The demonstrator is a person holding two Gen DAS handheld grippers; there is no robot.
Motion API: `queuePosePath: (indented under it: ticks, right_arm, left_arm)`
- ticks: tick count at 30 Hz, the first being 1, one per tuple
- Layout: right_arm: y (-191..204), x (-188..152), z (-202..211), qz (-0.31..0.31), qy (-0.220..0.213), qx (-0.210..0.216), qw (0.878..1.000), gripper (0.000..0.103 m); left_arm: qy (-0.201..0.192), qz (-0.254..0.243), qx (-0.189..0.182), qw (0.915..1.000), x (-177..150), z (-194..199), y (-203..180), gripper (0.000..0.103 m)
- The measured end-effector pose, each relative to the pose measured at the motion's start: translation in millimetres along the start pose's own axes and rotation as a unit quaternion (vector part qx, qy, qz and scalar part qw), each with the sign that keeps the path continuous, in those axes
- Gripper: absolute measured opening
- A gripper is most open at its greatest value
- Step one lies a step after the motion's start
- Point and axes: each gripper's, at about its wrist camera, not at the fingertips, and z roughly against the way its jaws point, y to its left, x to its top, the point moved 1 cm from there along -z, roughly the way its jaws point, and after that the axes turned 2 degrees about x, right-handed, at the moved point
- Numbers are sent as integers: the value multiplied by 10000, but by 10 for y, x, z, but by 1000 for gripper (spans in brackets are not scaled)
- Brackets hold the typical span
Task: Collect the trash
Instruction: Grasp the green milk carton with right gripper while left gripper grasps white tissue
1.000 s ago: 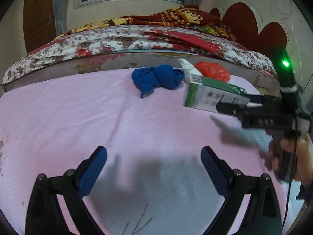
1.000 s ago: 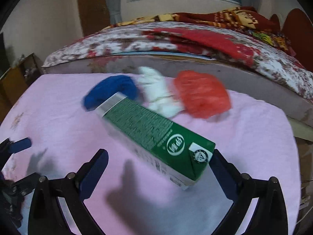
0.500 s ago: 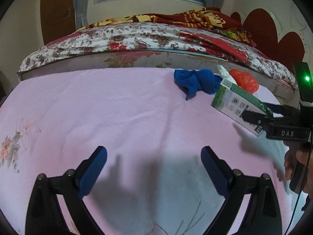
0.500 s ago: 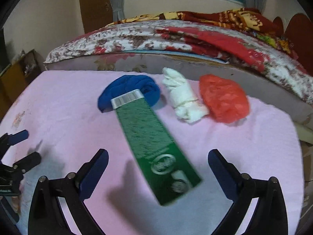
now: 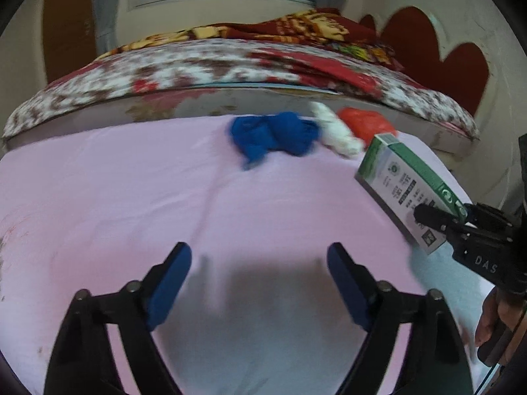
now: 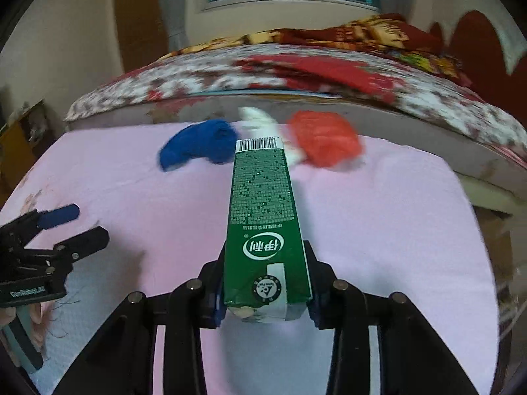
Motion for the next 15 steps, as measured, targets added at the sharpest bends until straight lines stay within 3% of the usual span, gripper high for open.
queuePosePath:
  ticks: [5,9,15]
  right_arm:
    - [-421,-23,117,-312,-15,-372,9988,40]
    - [-709,27,110,-472,-63,-529,9975,40]
    - [-1024,170,25,-646,-119,-601,9960,40]
  left_arm:
    - [-30,-428,-121,9990,158,-163,-445,84]
    - [34,-405,-309,9987,350,-344,-603,68]
    - [87,-512,-388,9979,656,-661,-925,65]
